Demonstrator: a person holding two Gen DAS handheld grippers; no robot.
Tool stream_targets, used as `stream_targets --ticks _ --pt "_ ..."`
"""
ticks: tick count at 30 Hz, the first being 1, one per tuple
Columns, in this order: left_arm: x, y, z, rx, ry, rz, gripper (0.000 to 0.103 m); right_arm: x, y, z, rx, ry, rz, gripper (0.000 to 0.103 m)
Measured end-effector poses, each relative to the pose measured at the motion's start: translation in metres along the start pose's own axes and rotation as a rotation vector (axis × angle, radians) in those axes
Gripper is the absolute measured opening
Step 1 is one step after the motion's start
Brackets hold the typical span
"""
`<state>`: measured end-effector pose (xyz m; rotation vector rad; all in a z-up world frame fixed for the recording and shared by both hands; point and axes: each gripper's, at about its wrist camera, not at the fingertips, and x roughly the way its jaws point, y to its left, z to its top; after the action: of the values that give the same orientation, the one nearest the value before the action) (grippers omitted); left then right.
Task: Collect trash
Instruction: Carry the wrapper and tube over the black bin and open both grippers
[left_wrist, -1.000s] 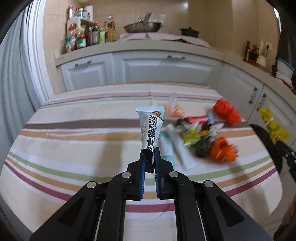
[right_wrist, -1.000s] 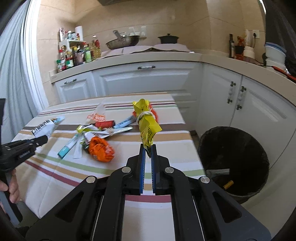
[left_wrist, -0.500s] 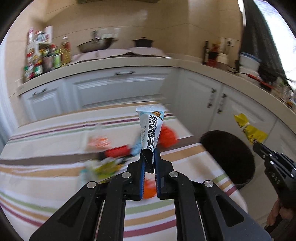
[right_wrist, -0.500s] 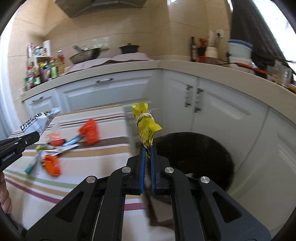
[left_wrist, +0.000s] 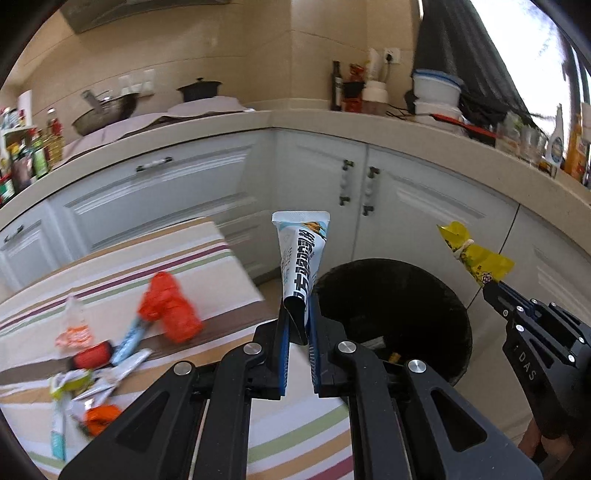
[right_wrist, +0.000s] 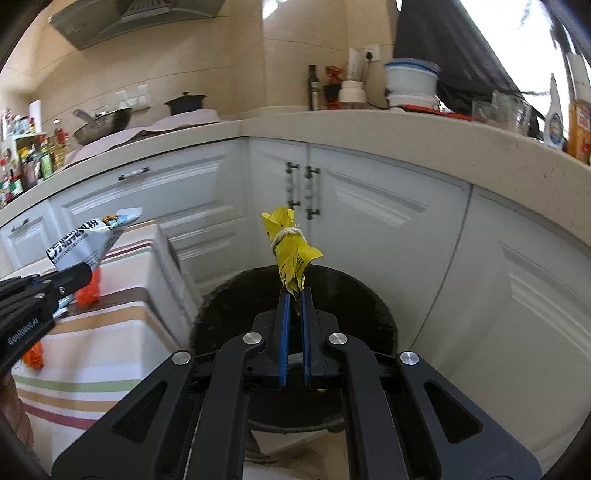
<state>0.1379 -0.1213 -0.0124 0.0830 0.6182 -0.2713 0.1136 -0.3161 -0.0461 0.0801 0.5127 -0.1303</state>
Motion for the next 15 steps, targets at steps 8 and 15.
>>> stream_targets --ticks 8,15 --pt "0.036 -0.033 0.007 0.059 0.037 -0.026 0.010 0.031 -0.026 0.003 0.042 0.019 -0.027 0.006" --pt "0.074 -0.047 0.007 0.093 0.117 -0.028 0.018 0.059 -0.033 -0.001 0.066 0.048 -0.039 0.011"
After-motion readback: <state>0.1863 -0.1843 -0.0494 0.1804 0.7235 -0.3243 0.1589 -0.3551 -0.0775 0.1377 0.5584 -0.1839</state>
